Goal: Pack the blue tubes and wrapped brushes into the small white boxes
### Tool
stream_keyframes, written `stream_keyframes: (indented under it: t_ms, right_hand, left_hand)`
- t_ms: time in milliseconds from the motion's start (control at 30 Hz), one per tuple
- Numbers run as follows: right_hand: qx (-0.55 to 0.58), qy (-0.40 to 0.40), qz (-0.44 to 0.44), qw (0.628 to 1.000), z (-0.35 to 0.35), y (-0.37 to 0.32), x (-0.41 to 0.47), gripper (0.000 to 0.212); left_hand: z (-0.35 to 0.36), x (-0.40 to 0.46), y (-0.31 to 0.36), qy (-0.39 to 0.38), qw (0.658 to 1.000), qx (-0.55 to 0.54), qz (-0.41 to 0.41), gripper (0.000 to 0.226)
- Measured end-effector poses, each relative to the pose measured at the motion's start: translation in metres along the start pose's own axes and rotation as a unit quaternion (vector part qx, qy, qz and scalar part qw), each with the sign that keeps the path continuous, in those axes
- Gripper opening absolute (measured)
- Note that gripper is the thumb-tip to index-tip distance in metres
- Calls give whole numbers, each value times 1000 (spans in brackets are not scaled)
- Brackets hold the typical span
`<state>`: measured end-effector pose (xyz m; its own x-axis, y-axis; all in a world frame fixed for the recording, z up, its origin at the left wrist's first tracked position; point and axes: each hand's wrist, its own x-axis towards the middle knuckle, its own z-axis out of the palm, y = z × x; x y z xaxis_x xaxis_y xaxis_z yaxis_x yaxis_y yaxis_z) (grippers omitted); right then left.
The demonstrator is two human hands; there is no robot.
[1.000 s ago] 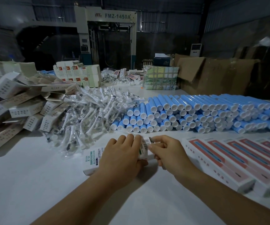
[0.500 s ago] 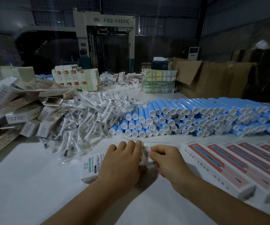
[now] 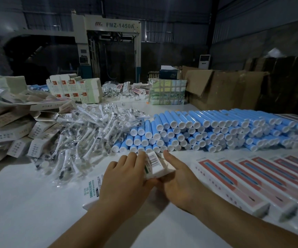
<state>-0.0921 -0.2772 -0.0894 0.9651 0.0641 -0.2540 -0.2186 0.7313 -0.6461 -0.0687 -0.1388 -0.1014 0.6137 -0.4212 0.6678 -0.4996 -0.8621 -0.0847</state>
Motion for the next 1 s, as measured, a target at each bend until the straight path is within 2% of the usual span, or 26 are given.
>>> stream_keyframes:
  t_ms: [100, 167, 200, 233, 300, 400, 467, 533, 567, 667, 700, 733, 833, 1000]
  right_hand:
    - [-42, -37, -96, 994, -3, 5, 4, 41]
    - [-174, -8, -165, 971, -5, 11, 4, 38]
    - [-288, 38, -199, 936, -6, 14, 2, 38]
    - [-402, 74, -229, 883, -7, 18, 2, 39]
    - [-533, 84, -274, 796, -10, 24, 1, 45]
    - [-592, 93, -297, 744, -11, 30, -1, 53]
    - [-606, 103, -293, 732, -10, 32, -3, 55]
    - [-583, 88, -280, 758, -10, 31, -5, 55]
    - [-553, 77, -268, 785, -9, 30, -4, 53]
    - [-348, 38, -204, 914, -4, 19, -5, 40]
    - [-264, 17, -190, 945, -1, 15, -7, 39]
    - [-204, 0, -184, 961, 1, 11, -9, 40]
    - [-159, -10, -184, 970, 4, 6, -13, 38]
    - [-170, -13, -178, 969, 2, 5, -12, 31]
  left_hand:
    - [-1, 0, 3, 9, 1000, -3, 7, 63]
    - [-3, -1, 5, 8, 1000, -7, 16, 64]
    - [-4, -1, 6, -1, 1000, -4, 21, 65]
    - [-5, -3, 7, -13, 1000, 1, 27, 67]
    - [-6, -5, 9, -33, 998, 14, 43, 65]
    - [-6, -7, 10, -32, 997, 30, 62, 66]
    - [-5, -7, 11, -20, 997, 32, 70, 65]
    - [-4, -8, 11, -10, 997, 25, 73, 65]
    - [-3, -8, 10, -4, 997, 21, 71, 64]
    - [-3, -7, 7, 10, 999, 5, 51, 62]
    - [-4, -6, 6, 15, 999, -4, 42, 61]
    - [-5, -6, 5, 20, 999, -13, 34, 61]
    - [-8, -6, 5, 27, 999, -34, 29, 67]
    - [-9, -7, 4, 45, 998, -38, 34, 68]
